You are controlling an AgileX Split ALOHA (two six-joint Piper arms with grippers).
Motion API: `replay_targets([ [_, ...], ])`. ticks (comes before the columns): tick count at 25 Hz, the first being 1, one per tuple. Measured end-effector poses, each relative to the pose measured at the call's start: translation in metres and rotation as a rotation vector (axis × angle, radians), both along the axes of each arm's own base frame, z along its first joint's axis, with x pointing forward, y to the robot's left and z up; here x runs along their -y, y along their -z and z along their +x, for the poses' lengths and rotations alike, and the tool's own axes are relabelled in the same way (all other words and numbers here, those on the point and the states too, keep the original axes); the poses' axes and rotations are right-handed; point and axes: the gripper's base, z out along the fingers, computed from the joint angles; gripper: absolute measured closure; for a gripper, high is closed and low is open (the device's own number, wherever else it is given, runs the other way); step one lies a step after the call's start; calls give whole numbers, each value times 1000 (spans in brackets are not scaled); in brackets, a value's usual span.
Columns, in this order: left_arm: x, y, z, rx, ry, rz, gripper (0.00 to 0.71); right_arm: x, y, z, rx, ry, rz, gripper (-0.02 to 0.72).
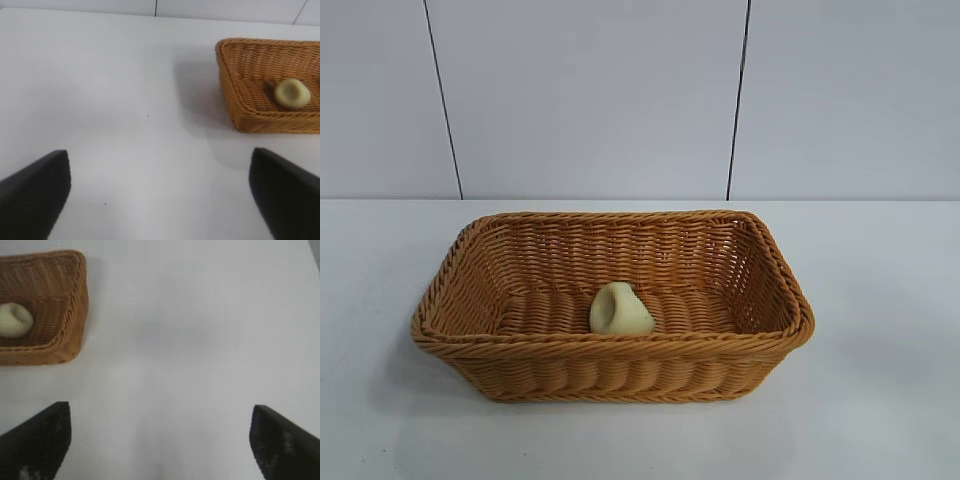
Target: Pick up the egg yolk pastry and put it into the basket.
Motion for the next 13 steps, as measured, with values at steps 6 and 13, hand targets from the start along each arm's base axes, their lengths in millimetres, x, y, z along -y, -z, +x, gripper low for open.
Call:
replay_targets([
  [6,0,0,0,0,0,0,15,1,-1,-21,135,0,6,8],
  [13,0,0,0,0,0,0,15,1,-1,-21,135,0,6,8],
])
